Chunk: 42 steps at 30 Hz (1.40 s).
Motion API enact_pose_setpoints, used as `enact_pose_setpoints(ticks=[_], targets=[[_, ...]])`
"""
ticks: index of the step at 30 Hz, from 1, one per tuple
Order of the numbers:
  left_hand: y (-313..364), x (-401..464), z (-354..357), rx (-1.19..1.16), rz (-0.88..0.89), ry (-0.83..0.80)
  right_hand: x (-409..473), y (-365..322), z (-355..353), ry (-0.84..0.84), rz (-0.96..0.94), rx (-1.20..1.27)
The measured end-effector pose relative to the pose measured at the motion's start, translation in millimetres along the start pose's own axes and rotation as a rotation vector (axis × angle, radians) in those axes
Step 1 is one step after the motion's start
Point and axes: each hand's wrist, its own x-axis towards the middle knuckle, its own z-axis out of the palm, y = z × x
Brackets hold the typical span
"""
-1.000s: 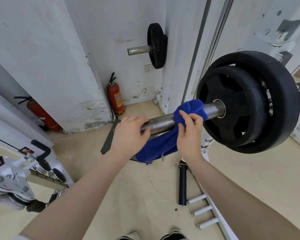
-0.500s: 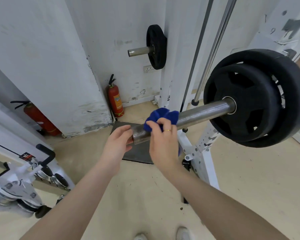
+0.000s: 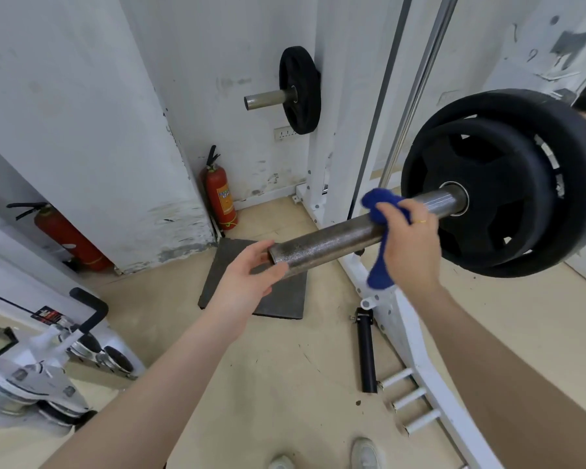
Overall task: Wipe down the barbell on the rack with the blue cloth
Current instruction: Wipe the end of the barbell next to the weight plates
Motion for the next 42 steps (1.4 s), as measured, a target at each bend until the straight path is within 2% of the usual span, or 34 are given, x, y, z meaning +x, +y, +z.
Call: enact_pose_setpoints(ticks=[3, 5, 9, 11, 15, 19, 24, 26, 29, 31, 33, 37, 39, 42], targets=[[1, -1, 3, 0.197, 0.094, 0.044, 19, 28, -1, 0.064, 0.310, 0.183], [1, -1, 4, 0.221, 0.111, 0.060, 27, 35, 5, 0.174, 0.480, 0.319], [0, 0, 3, 0.188, 0.099, 0.039, 31, 29, 15, 0.384, 0.922, 0.785], [0, 0, 2, 0.194, 0.098, 0.032, 30, 30, 25, 0.320, 1.116, 1.006], [2, 3, -1, 0.237, 0.083, 0.017, 12, -5, 46, -0.034, 1.264, 1.366], [-5, 6, -2, 0.241, 0.067, 0.030, -25, -64, 59, -0.311, 1.230, 1.768], [-8, 7, -1, 0.283, 0.083, 0.024, -43, -70, 60, -0.634, 1.216, 1.721], [-8, 7, -1, 0.259, 0.080, 0.021, -39, -58, 55, -0.561, 1.237, 1.709], [-6, 5, -2, 0.261, 0.094, 0.018, -21, -19, 53, -0.231, 1.219, 1.790], [-5, 4, -2, 0.254, 0.105, 0.033, -10, -3, 54, -0.189, 1.285, 1.757], [-5, 3, -2, 0.254, 0.106, 0.050, -11, -11, 63, -0.297, 1.267, 1.671], [-5, 4, 0, 0.143, 0.086, 0.044, -44, -87, 83, -0.613, 1.144, 1.550], [-8, 5, 0, 0.154, 0.087, 0.053, -58, -106, 86, -0.672, 1.168, 1.620], [-12, 6, 0, 0.234, 0.121, 0.070, -58, -100, 80, -0.696, 1.150, 1.705]])
